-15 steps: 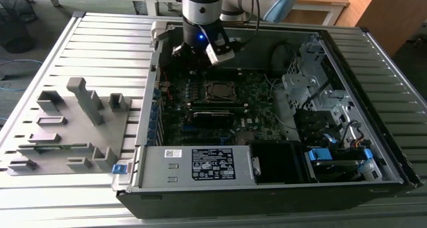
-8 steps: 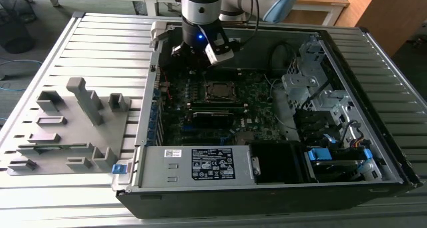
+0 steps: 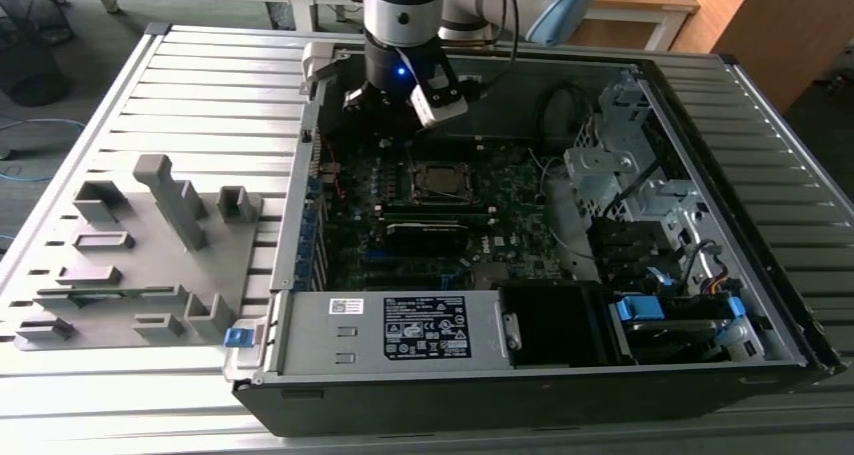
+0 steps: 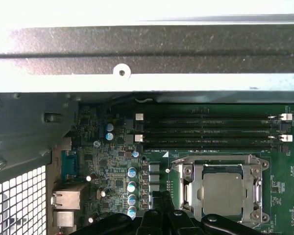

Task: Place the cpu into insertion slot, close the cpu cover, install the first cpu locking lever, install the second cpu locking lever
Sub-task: 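Install the first cpu locking lever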

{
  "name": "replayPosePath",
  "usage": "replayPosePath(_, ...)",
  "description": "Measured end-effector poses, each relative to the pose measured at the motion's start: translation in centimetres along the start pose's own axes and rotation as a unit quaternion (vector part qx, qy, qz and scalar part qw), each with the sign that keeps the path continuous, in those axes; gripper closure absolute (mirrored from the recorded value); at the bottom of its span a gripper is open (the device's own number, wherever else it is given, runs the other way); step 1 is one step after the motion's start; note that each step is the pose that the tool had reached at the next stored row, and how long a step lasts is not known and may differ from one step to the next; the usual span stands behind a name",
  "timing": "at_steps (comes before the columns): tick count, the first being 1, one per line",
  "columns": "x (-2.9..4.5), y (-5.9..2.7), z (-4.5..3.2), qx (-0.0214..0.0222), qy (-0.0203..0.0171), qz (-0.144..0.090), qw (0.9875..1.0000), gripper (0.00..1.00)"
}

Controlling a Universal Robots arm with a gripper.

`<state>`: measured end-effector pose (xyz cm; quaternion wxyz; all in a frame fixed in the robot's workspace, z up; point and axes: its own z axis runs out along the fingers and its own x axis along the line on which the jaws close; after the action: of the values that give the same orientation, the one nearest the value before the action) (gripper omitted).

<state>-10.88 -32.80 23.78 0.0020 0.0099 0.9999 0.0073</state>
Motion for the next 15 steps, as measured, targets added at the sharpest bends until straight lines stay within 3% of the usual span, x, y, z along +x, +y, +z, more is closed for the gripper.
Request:
replayPosePath(8,0.0,0.02,-0.23,-0.001,0.0,0.0,1.0,0.9)
replayPosePath(15,0.0,0.04,-1.26,-0.0029,0.0,0.0,1.0,0.9)
